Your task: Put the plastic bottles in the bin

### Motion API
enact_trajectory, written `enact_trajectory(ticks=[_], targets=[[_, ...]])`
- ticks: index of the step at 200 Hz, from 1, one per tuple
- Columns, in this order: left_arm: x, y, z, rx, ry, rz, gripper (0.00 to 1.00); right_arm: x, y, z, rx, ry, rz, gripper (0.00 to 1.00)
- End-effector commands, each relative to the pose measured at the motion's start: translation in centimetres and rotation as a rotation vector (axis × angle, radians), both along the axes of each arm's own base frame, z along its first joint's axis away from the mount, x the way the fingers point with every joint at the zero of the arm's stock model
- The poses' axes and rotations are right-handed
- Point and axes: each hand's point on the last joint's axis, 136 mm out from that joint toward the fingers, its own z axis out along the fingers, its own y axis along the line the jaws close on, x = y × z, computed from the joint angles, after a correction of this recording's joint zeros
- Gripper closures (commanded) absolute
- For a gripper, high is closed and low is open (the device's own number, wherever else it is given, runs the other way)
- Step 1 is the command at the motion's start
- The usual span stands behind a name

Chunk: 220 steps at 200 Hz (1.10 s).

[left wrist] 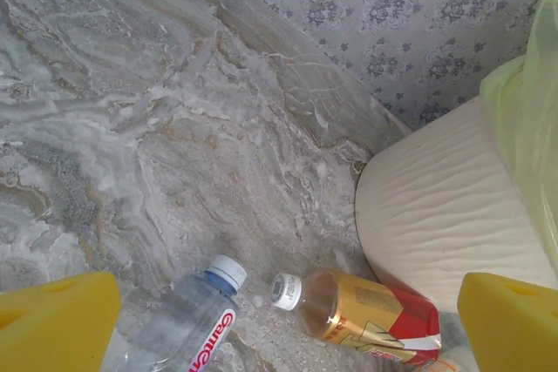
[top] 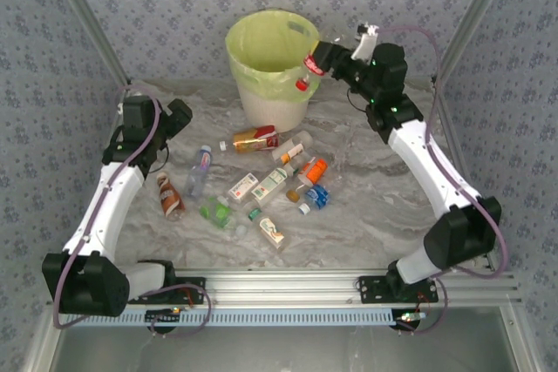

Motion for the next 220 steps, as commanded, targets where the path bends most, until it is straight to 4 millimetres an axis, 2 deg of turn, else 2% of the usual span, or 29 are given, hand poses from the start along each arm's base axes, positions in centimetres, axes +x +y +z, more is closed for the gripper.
enact_trajectory(ticks=[1,11,26,51,58,65,88,125,151,188,206,220], targets=[[-1.3,0.1,0.2,0.010,0.007,-0.015,0.00,1.9,0.5,3.3,-0.035,-0.131,-0.017,0.53],[-1.6,0.3,-0.1,0.018,0.017,-0.008,0.01,2.9,1.1,4.2,-0.049,-0.145,-0.003,0.53],[-2.0,0.5,-0.5,0.024,0.030,0.001,0.00,4.6,2.2,4.1,-0.070,-0.141,0.005,0.52],[-2.5,0.6,-1.0,0.024,0.041,0.003,0.00,7.7,3.5,2.5,-0.135,-0.129,-0.032,0.52],[-2.7,0.7,-1.0,0.027,0.038,0.008,0.00,8.7,4.0,1.3,-0.167,-0.104,-0.030,0.52],[-2.9,0.9,-1.1,0.033,0.043,0.015,0.01,9.1,4.2,1.1,-0.188,-0.098,-0.028,0.52],[-3.9,1.8,-1.2,0.069,0.054,0.051,0.00,10.6,4.9,-1.1,-0.239,-0.046,-0.018,0.52],[-5.1,2.9,-1.7,0.117,0.064,0.084,0.01,10.7,6.8,-3.7,-0.327,0.004,0.068,0.48],[-5.6,3.4,-2.6,0.137,0.100,0.100,0.01,9.9,7.8,-4.9,-0.351,0.034,0.141,0.43],[-6.2,4.6,-3.2,0.204,0.150,0.133,0.01,8.6,7.5,-5.0,-0.412,0.053,0.157,0.32],[-6.3,5.0,-3.1,0.222,0.151,0.147,0.01,7.8,7.0,-4.4,-0.431,0.054,0.156,0.24],[-6.2,5.1,-3.1,0.227,0.151,0.156,0.01,7.1,6.7,-4.0,-0.456,0.047,0.160,0.21]])
